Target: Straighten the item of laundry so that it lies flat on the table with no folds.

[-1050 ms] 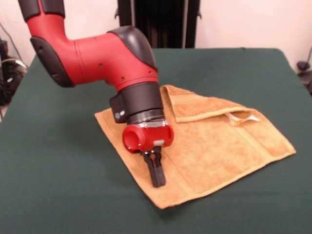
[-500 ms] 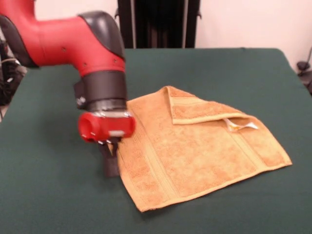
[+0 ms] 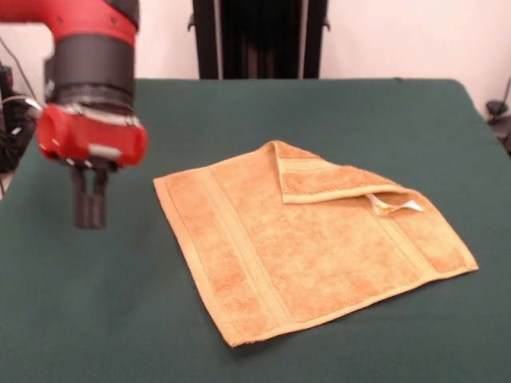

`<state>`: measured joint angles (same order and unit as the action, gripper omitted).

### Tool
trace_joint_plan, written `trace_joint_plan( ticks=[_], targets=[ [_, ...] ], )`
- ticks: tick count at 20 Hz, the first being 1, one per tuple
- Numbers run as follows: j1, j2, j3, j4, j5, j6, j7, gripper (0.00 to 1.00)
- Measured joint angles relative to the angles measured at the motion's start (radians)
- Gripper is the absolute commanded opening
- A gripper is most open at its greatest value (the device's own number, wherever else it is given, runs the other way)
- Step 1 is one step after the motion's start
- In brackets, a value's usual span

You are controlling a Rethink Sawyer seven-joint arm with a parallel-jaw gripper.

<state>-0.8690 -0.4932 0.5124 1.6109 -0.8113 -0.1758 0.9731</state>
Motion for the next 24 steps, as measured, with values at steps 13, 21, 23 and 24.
trace_joint_plan(
  ticks=[13, 21, 23, 24],
  targets=[
    [-0.222, 0.057, 0.212, 0.071, 0.098, 0.46, 0.0, 0.0],
    [-0.293, 0.174, 0.34, 0.092, 0.117, 0.751, -0.013, 0.0],
    [-0.314, 0.204, 0.377, 0.102, 0.123, 0.784, -0.033, 0.0],
    [-0.322, 0.215, 0.392, 0.107, 0.126, 0.795, -0.043, 0.0]
  ],
)
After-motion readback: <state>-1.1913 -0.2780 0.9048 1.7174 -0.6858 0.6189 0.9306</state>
